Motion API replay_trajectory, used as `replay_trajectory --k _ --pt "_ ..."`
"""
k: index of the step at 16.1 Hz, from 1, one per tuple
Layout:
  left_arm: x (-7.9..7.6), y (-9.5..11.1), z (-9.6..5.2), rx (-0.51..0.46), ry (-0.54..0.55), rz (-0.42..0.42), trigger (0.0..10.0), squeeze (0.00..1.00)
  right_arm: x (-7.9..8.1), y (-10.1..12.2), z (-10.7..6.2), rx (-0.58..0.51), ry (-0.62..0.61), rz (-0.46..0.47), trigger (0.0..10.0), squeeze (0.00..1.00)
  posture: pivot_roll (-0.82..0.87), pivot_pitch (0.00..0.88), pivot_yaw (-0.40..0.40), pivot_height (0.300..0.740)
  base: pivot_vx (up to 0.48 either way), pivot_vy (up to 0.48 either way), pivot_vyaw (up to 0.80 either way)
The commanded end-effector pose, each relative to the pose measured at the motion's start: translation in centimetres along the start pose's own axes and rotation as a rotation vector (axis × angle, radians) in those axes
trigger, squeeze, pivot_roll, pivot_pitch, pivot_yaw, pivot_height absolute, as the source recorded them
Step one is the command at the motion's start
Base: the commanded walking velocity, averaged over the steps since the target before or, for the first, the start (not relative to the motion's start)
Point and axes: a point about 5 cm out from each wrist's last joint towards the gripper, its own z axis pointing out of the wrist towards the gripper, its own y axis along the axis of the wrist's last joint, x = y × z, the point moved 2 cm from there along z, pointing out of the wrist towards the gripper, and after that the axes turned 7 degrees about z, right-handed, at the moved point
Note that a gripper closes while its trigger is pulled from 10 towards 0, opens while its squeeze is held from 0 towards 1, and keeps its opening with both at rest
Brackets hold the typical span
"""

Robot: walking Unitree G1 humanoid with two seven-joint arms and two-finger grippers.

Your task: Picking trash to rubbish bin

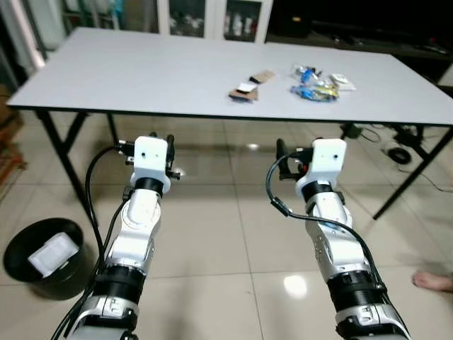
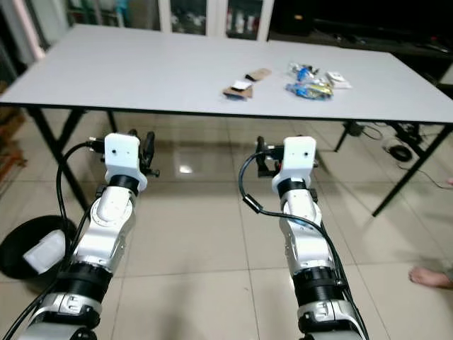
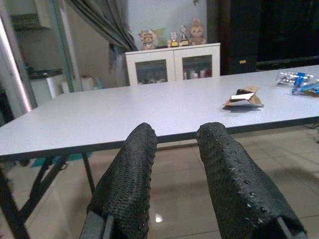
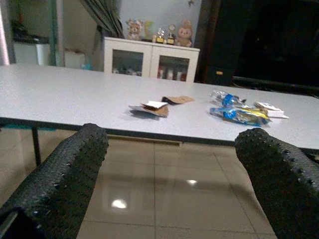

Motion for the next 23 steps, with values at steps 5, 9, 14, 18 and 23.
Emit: replay_trajectory --k 5,9,14,18,23 --pt "-0.1 0.5 0.2 -0.009 -0.002 0.003 10.0 0.0 -0.6 0.4 0.1 -0.007 -0.013 0.001 10.0 0.0 -0.01 0.0 -0.065 0.74 0.077 0.0 0.0" --pt "0.4 0.3 0.4 0.015 0.02 0.017 10.0 0.0 -0.6 0.2 -0.1 0.003 -0.02 -0.002 10.0 0.0 -0.01 0.0 -0.058 0.74 0.454 0.0 0.0" --pt "0.4 0.6 0.5 0.014 0.025 0.006 10.0 0.0 -0.5 0.3 0.0 0.005 -0.017 0.017 10.0 0.0 -0.01 0.0 -0.055 0.74 0.472 0.0 -0.14" --pt "0.7 0.7 0.5 0.015 0.034 0.006 10.0 0.0 -0.5 0.4 0.0 -0.005 -0.018 -0.006 10.0 0.0 -0.01 0.009 -0.058 0.74 0.472 0.0 -0.32" --pt "0.9 0.8 0.6 0.014 0.04 0.008 10.0 0.0 -0.5 0.7 0.2 -0.013 -0.026 0.016 10.0 0.0 -0.01 0.014 -0.056 0.74 0.472 0.0 0.0"
